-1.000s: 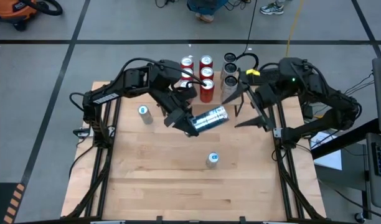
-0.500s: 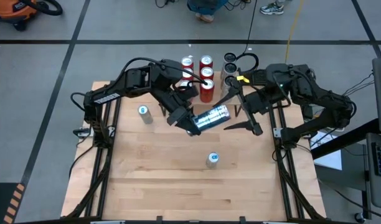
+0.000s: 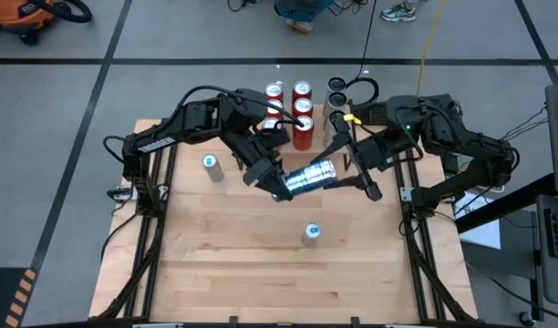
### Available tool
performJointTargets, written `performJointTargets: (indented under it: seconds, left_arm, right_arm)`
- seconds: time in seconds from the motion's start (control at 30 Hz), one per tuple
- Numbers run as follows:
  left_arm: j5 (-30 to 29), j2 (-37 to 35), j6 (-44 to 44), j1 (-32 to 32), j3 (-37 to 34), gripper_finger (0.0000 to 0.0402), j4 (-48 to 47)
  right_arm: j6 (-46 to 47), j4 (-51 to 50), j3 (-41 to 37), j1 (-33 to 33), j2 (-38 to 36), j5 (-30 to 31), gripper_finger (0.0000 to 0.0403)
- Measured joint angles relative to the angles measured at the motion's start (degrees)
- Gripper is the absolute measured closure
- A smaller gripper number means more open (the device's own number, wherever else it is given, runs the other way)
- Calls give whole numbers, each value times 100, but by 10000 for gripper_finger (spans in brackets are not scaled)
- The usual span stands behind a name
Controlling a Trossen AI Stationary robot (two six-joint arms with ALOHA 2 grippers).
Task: Place canned beverage on shelf
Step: Put the top right blue soda can on the shelf
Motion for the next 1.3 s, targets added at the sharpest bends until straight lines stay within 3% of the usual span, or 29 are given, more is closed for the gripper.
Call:
performJointTargets:
  seconds: [0.2, 0.53, 0.87, 1.07, 1.3]
  left_arm:
    - [41, 0, 12, 0, 0, 155, -4]
    - [-39, -4, -4, 11, 7, 155, -43]
    - [2, 2, -7, 7, -1, 155, -49]
    - [65, 4, 2, 6, -2, 155, -9]
    - [66, 4, 0, 7, -2, 155, -22]
  right_arm:
    - [196, 114, 0, 26, 3, -17, 167]
    - [-295, 422, -2, 111, 46, 114, 109]
    - [-1284, 125, -2, 118, 49, 166, 130]
    - [-2590, 69, -2, 312, 49, 753, 131]
    - [-2746, 68, -2, 326, 49, 773, 159]
